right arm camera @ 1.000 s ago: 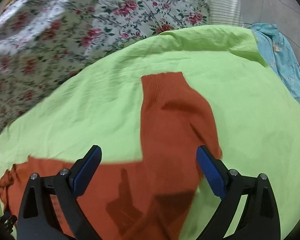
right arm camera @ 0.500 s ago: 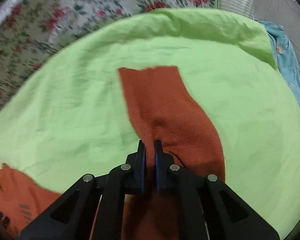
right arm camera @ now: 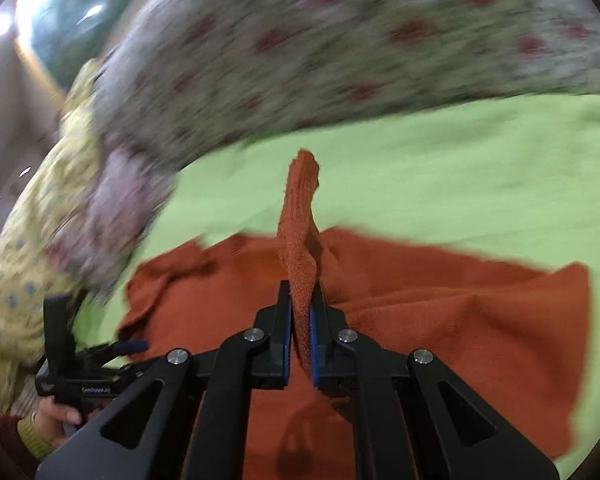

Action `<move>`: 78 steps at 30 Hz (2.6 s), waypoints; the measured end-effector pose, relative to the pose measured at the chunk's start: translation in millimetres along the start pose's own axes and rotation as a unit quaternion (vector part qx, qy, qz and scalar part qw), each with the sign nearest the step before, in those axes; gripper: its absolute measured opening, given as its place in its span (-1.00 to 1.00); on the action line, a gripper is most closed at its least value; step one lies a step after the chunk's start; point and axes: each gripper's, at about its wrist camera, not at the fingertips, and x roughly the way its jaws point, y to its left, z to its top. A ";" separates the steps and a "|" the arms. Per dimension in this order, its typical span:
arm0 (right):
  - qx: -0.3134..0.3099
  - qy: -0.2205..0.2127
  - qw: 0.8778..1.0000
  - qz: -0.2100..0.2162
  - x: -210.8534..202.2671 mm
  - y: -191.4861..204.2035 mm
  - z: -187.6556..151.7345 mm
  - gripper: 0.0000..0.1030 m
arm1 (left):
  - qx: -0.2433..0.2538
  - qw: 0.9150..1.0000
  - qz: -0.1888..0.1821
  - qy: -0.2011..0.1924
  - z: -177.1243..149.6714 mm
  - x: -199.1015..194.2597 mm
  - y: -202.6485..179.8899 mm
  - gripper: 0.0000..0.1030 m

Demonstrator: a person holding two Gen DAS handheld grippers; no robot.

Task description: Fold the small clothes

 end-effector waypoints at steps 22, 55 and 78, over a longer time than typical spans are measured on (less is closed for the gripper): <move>0.013 0.072 0.995 0.063 55.7 49.9 -64.7 -0.11 | -0.061 0.994 -0.076 0.052 26.0 47.8 22.6 0.86; 0.174 -0.012 0.963 -0.203 -42.5 -112.8 -58.2 0.27 | -0.046 0.992 -0.100 -0.054 17.5 35.0 38.1 -0.91; 0.133 0.057 0.963 -0.228 -8.6 -132.9 -44.5 -0.81 | -0.034 0.998 -0.048 -0.013 -2.3 48.2 48.8 -0.86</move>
